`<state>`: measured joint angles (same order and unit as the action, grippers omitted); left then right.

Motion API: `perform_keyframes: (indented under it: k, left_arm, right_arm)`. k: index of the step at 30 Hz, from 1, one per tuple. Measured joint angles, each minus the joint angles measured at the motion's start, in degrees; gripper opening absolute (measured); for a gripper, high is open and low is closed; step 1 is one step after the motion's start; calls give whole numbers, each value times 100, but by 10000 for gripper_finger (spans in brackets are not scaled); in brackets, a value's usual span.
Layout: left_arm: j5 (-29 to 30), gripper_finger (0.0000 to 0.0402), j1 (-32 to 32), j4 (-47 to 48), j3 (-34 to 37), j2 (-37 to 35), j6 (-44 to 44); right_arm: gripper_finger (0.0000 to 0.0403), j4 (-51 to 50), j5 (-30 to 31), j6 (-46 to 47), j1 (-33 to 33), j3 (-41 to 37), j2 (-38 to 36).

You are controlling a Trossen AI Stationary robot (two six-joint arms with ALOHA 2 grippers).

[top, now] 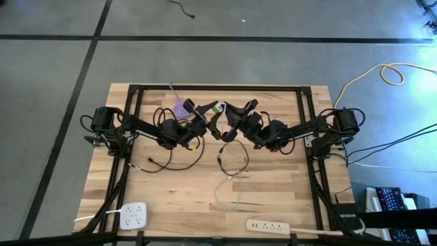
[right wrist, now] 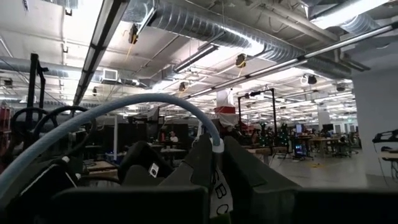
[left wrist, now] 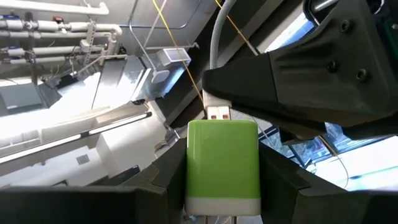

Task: Insert USB
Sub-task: Insert the white usb cable into the green charger adapter

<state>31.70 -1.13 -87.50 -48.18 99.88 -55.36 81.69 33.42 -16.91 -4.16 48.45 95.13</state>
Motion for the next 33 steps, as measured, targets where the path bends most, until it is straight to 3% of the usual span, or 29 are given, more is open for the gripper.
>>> perform_keyframes:
  k: [11,29,33]
  left_arm:
    - [-40,123,2,-4,2,4,55]
    - [-83,123,11,-4,2,8,-333]
    - [-72,123,0,-2,7,8,-459]
  right_arm:
    - [1,-218,52,446,4,3,-13]
    - [1,-400,194,371,-3,-11,-36]
    - [1,-870,245,382,-41,-15,-234]
